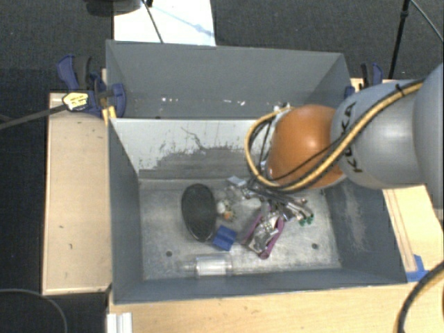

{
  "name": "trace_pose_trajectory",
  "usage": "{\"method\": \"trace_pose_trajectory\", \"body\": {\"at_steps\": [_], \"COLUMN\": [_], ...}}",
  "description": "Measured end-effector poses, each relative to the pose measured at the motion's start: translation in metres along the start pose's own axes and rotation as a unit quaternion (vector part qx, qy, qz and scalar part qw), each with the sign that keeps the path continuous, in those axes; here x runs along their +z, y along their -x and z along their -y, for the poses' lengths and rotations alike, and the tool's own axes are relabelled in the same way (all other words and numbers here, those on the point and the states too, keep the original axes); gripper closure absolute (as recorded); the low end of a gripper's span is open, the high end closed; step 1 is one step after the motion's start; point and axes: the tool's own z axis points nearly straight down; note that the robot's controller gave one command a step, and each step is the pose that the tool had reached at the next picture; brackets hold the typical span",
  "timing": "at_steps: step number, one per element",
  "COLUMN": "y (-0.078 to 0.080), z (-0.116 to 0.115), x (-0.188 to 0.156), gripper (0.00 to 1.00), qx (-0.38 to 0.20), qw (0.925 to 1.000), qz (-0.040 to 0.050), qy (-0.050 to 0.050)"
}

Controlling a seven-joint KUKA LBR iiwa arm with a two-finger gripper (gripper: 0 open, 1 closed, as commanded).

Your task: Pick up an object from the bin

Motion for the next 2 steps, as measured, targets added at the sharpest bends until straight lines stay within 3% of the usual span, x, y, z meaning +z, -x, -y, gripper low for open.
{"method": "trace_pose_trajectory", "body": {"at_steps": [1, 2], "y": [-0.0144, -0.0183], "z": [0.021, 0.0212], "x": [0.0058, 0.0048], "gripper": [0.0, 1.0], "qx": [0.09, 0.091], "qw": [0.9959, 0.9958], "qz": [0.0075, -0.0028], "qy": [0.001, 0.003]}}
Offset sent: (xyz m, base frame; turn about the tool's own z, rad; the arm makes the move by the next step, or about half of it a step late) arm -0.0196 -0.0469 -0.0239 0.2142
